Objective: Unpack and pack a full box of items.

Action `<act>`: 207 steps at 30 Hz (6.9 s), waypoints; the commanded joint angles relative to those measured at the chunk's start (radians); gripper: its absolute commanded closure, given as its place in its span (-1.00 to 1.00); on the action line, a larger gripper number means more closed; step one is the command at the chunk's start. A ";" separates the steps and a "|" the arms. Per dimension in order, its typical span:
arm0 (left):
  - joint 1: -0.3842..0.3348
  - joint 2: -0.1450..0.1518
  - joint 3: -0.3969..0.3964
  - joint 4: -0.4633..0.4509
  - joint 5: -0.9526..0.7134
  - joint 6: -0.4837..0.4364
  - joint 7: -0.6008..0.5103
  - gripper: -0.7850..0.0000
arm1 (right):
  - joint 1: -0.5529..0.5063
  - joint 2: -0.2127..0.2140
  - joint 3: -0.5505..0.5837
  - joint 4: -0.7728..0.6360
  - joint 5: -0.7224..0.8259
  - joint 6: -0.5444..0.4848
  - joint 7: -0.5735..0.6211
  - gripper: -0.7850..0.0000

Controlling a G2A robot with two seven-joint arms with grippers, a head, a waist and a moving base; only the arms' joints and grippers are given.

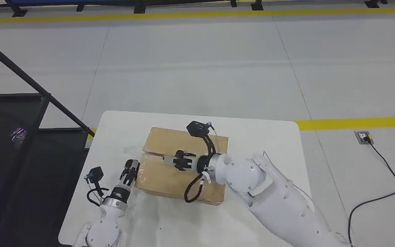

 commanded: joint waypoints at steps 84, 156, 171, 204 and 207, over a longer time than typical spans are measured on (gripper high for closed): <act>-0.095 -0.010 -0.008 -0.046 -0.257 0.040 -0.066 1.00 | -0.325 0.071 0.282 -0.250 -0.344 0.412 0.085 1.00; -0.038 -0.018 0.061 0.051 -0.124 -0.025 -0.012 1.00 | 0.218 -0.271 -0.188 0.540 0.088 -0.052 -0.020 1.00; -0.065 -0.018 0.055 0.053 -0.136 -0.013 -0.029 1.00 | 0.093 -0.183 -0.055 0.298 -0.113 0.142 0.097 1.00; -0.068 -0.015 0.034 0.017 -0.150 -0.007 -0.053 1.00 | -0.416 -0.011 0.411 -0.231 -0.386 0.399 0.101 1.00; -0.064 -0.015 0.032 0.013 -0.150 -0.007 -0.051 1.00 | -0.460 -0.006 0.444 -0.276 -0.376 0.379 0.067 1.00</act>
